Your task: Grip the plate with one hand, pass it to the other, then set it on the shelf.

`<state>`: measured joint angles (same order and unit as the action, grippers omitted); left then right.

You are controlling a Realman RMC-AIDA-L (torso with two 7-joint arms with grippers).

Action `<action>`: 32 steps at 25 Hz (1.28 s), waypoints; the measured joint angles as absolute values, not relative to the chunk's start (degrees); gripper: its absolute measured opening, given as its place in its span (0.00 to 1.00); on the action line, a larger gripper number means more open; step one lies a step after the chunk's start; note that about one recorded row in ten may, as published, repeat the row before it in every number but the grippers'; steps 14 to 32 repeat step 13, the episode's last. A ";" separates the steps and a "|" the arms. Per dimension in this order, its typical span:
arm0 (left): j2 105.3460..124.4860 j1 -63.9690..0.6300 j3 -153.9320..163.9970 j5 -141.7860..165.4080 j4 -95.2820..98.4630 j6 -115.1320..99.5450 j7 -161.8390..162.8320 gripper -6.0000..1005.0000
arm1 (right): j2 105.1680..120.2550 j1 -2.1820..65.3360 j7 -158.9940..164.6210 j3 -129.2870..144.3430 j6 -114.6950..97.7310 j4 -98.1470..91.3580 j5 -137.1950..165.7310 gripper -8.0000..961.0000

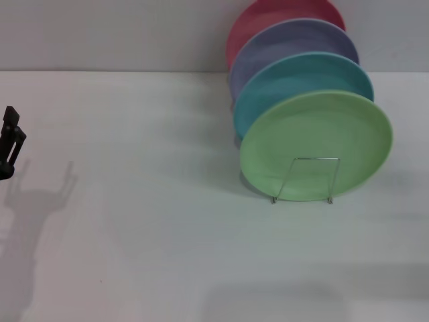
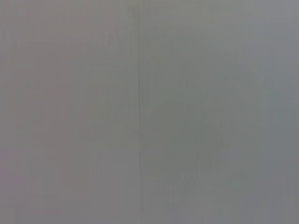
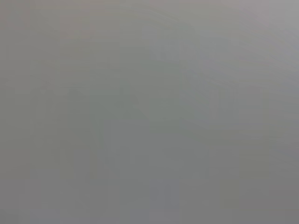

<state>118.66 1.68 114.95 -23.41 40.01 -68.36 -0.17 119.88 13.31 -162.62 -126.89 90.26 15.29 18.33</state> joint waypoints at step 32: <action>118.94 -4.23 115.30 -23.46 25.81 -78.99 -0.09 0.81 | 119.88 12.45 -157.71 -126.38 90.00 11.06 14.58 0.75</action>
